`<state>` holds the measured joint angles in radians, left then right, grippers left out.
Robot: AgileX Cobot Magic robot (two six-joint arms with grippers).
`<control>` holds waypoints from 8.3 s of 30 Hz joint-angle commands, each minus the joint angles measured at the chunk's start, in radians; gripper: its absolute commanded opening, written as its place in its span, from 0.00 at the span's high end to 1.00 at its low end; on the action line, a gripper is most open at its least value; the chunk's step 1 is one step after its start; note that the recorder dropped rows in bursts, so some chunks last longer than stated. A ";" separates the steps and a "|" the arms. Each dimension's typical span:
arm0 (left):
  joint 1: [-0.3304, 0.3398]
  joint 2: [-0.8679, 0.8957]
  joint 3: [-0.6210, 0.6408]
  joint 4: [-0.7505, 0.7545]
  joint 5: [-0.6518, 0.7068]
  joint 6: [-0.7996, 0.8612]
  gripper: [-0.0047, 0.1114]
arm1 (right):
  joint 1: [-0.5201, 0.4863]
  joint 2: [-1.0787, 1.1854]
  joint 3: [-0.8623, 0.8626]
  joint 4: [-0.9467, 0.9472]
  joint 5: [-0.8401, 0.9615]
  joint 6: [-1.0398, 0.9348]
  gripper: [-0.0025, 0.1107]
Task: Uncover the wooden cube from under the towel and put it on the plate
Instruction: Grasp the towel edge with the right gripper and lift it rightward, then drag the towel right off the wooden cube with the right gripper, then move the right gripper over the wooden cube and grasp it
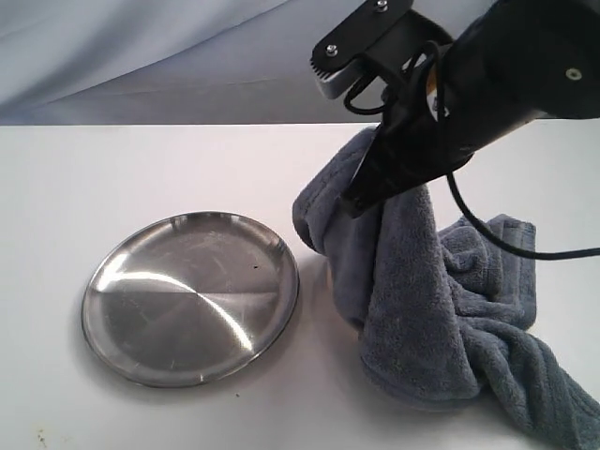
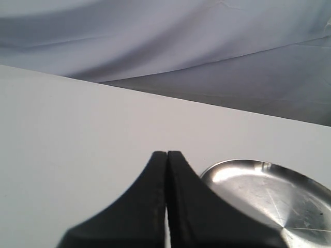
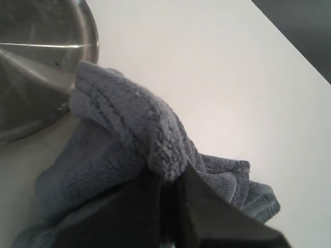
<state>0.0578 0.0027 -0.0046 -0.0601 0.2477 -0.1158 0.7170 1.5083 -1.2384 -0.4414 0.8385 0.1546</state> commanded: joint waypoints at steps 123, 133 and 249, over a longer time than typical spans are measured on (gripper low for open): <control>0.002 -0.003 0.005 -0.005 -0.009 -0.004 0.96 | -0.292 0.153 0.084 0.374 -0.108 -0.258 0.98; 0.002 -0.003 0.005 -0.005 -0.009 -0.004 0.96 | -0.446 0.151 0.084 0.374 -0.105 -0.251 0.98; 0.002 -0.003 0.005 -0.005 -0.009 -0.004 0.96 | -0.178 0.375 0.084 0.412 -0.227 -0.155 0.05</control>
<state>0.0578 0.0027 -0.0046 -0.0601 0.2477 -0.1158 0.5388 1.8714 -1.1473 -0.0488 0.6241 0.0000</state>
